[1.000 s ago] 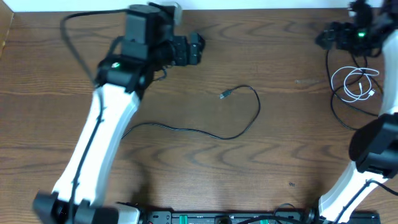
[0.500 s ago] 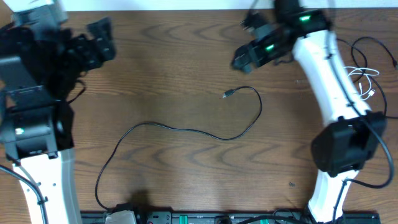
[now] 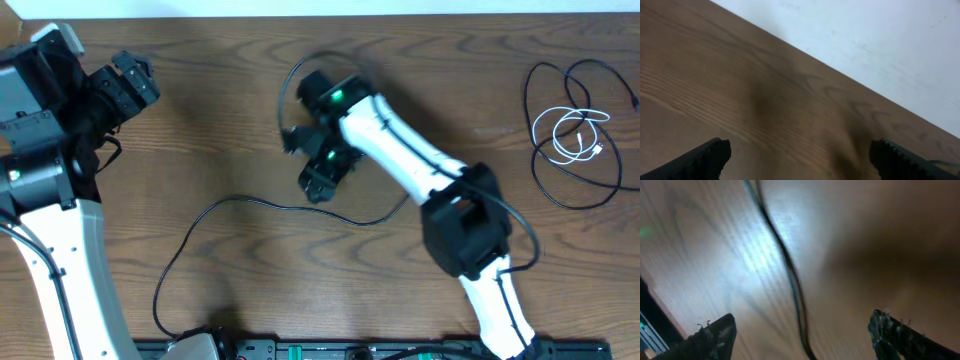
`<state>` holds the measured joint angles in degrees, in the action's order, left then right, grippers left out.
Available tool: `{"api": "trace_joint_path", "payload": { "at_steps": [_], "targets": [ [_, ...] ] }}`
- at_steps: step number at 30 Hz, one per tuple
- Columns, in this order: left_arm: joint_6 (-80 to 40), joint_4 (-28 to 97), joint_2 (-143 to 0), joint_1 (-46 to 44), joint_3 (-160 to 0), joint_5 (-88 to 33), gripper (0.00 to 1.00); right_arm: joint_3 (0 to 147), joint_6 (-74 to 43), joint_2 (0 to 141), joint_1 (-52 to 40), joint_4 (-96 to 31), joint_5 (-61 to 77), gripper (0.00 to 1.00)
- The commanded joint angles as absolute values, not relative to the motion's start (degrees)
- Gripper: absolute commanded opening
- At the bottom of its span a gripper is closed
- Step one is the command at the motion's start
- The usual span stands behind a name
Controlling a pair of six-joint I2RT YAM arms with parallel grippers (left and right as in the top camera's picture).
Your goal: Untangle cables
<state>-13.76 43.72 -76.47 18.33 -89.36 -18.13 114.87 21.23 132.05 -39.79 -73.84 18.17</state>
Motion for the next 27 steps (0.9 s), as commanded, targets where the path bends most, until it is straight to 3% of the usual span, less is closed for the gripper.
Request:
{"api": "trace_joint_path", "payload": {
  "at_steps": [1, 8, 15, 18, 19, 24, 27],
  "targets": [
    [-14.28, 44.38, -77.12, 18.57, -89.91, -18.39, 0.95, 114.56, 23.66, 134.47, -43.22, -73.63, 16.99, 0.80],
    [-14.28, 45.19, -77.12, 18.57, -89.86, -18.41, 0.95, 114.56, 23.62, 137.69, -47.03, -71.13, 15.33, 0.77],
    [-14.28, 46.09, -77.12, 18.57, -89.86, -18.41, 0.95, 114.56, 23.59, 139.31, -47.33, -71.13, 15.33, 0.60],
    [-14.28, 46.13, -77.12, 18.57, -89.86, -18.41, 0.95, 114.56, 23.31, 139.48, -47.29, -71.00, 15.29, 0.49],
    [-14.28, 46.26, -77.12, 18.57, -89.86, -18.41, 0.95, 114.56, 22.65, 139.81, -47.29, -70.96, 14.85, 0.34],
    [-14.28, 46.50, -77.12, 18.57, -89.86, -18.41, 0.95, 114.56, 15.29, 140.59, -47.66, -69.82, 8.86, 0.01],
    [-14.28, 46.52, -77.12, 18.57, -89.86, -18.44, 0.95, 114.78, 7.49, 140.57, -47.64, -68.69, 3.22, 0.01]
  ]
}}
